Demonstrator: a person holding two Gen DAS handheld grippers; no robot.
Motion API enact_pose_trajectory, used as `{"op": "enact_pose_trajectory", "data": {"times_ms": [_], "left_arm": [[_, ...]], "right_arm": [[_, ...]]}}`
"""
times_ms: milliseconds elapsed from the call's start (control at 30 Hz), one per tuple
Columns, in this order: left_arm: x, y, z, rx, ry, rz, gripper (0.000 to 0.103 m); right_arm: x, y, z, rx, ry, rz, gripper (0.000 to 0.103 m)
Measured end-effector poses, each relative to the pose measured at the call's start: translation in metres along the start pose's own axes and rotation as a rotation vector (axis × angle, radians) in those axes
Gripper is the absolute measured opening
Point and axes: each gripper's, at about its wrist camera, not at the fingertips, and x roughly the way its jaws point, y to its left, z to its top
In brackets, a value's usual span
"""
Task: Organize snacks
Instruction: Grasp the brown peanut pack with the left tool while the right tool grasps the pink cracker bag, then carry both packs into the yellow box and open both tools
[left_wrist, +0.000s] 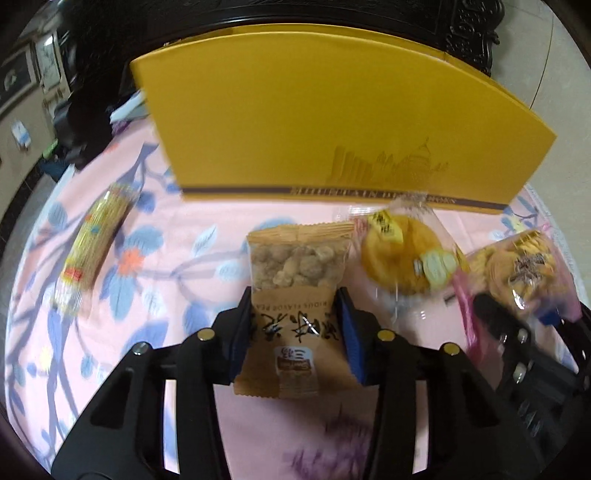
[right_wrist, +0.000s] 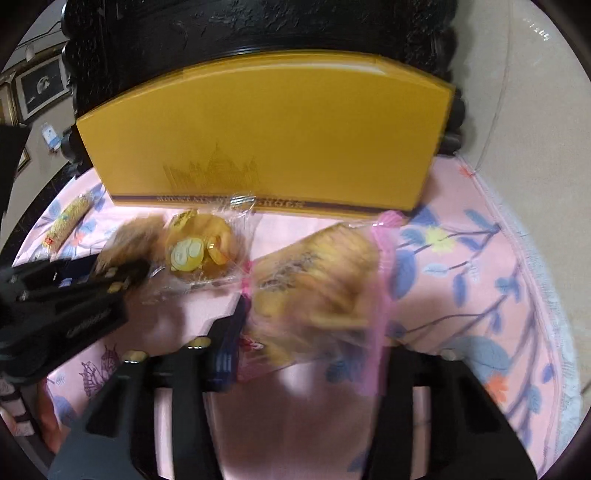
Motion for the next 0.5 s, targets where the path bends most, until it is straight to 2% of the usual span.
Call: {"op": "enact_pose_trajectory", "data": {"times_ms": [167, 267, 500], "left_arm": [[-0.036, 0.023, -0.028, -0.079, -0.013, -0.055, 0.040], [-0.058, 0.035, -0.045, -0.118, -0.025, -0.073, 0.040], [-0.094, 0.035, -0.061, -0.116, -0.046, -0.117, 0.040]], "right_arm": [[-0.029, -0.007, -0.018, 0.054, -0.001, 0.048, 0.042], [-0.054, -0.005, -0.027, 0.061, -0.032, 0.063, 0.042], [-0.101, -0.002, -0.036, 0.056, -0.103, 0.102, 0.042]]}}
